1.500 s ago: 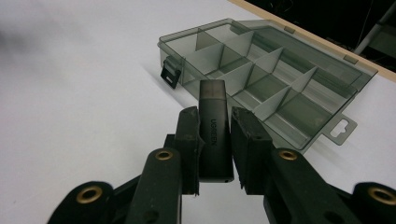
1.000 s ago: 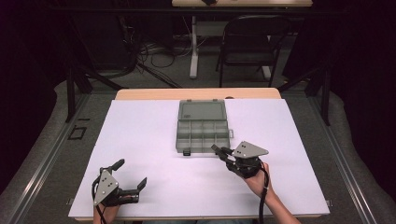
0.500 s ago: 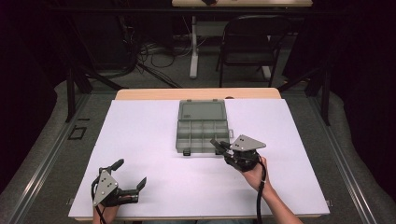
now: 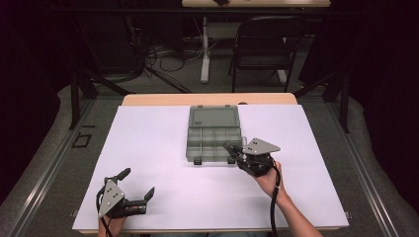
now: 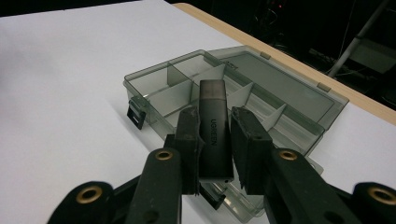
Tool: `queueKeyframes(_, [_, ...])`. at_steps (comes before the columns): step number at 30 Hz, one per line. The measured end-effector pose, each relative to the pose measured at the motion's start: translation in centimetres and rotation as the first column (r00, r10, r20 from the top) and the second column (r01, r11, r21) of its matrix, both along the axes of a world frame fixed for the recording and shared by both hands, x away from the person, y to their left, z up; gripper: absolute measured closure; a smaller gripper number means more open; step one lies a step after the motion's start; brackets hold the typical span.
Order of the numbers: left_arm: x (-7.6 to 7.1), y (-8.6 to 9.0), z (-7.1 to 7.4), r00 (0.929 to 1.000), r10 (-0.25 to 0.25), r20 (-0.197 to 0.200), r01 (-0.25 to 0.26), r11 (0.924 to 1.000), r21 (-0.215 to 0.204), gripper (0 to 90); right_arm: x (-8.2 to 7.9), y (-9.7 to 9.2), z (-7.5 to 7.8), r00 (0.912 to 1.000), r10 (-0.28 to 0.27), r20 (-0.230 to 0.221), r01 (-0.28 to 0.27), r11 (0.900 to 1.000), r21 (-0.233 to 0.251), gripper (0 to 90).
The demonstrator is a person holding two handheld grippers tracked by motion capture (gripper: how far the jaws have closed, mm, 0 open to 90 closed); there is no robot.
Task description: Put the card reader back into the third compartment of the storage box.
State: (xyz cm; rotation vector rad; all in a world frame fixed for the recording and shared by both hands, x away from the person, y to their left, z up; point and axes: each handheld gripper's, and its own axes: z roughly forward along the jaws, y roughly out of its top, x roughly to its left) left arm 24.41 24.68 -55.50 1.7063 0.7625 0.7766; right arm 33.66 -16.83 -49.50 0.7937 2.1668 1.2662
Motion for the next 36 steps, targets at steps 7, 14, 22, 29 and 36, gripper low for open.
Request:
queueKeyframes(7, [-0.1, 0.0, 0.1, 1.0000, 0.002, 0.003, -0.002, 1.0000, -0.002, 0.2, 0.3, 0.2, 0.1, 1.0000, -0.004, -0.002, 0.004, 1.0000, -0.003, 73.4])
queueKeyframes(14, [-0.1, 0.1, 0.1, 1.0000, 0.002, 0.004, -0.002, 1.0000, -0.003, 0.2, 1.0, 0.4, 0.4, 1.0000, -0.008, -0.001, 0.008, 1.0000, -0.002, 73.4])
queueKeyframes(22, [-0.1, 0.1, 0.1, 1.0000, 0.005, 0.004, -0.005, 1.0000, -0.001, 0.2, 1.8, 0.8, 0.8, 0.9999, -0.013, 0.000, 0.013, 0.9999, -0.006, 73.4])
queueKeyframes(29, [-0.1, 0.1, 0.1, 1.0000, 0.004, 0.004, -0.004, 1.0000, -0.001, 0.2, 2.4, 0.8, 0.9, 0.9998, -0.019, 0.000, 0.019, 0.9997, -0.012, 73.4])
queueKeyframes(36, [-0.1, 0.1, 0.1, 1.0000, 0.007, 0.005, -0.007, 1.0000, -0.004, 0.2, 3.0, 1.0, 1.2, 0.9997, -0.026, -0.004, 0.026, 0.9995, -0.018, 73.4])
